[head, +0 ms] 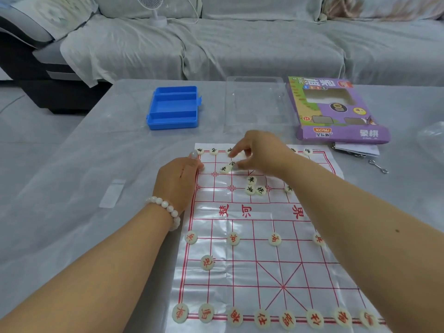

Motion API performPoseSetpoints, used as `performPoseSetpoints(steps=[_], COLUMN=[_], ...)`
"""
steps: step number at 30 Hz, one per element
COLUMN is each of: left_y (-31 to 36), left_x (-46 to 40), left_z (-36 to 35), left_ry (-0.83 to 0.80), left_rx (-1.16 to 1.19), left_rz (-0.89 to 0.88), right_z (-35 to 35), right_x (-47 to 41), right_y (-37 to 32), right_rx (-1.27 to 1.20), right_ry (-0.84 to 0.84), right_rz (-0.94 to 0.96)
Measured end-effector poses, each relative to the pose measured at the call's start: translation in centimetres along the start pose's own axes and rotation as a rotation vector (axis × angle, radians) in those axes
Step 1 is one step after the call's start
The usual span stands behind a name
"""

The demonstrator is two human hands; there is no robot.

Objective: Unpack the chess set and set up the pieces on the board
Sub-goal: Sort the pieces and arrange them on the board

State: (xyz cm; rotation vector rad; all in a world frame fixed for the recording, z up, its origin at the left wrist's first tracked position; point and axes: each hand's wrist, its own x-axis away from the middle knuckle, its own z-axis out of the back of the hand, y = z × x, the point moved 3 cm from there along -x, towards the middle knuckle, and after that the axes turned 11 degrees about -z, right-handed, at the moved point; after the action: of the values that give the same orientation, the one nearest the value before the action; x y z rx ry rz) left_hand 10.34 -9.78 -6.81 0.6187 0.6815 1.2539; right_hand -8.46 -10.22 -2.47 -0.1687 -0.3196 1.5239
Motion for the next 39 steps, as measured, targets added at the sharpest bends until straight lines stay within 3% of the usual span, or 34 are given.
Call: performPoseSetpoints(steps=[10, 15, 18, 21, 39], left_y=[-0.8, -0.5, -0.6, -0.6, -0.7], left_x=[-0.2, 0.0, 0.0, 0.0, -0.1], left_z=[-0.1, 0.1, 0.0, -0.1, -0.2], left_ry=[0.000, 0.041, 0.043, 0.038, 0.062], left_rx=[-0.086, -0.072, -0.061, -0.059, -0.060], left_rz=[-0.064, -0.140, -0.154, -0.163, -0.138], right_z=[-1.6, 1.7, 2.9, 3.0, 2.6], right_x=[0.2, 2.2, 4.2, 5.1, 4.2], right_y=[-1.4, 6.6, 12.5, 15.5, 16.1], right_rx=[0.037, -0.187, -0.154, -0.142, -0.039], right_ry=[0.079, 0.237, 0.341, 0.343, 0.355], right_rz=[0.028, -0.361, -0.606, -0.705, -0.691])
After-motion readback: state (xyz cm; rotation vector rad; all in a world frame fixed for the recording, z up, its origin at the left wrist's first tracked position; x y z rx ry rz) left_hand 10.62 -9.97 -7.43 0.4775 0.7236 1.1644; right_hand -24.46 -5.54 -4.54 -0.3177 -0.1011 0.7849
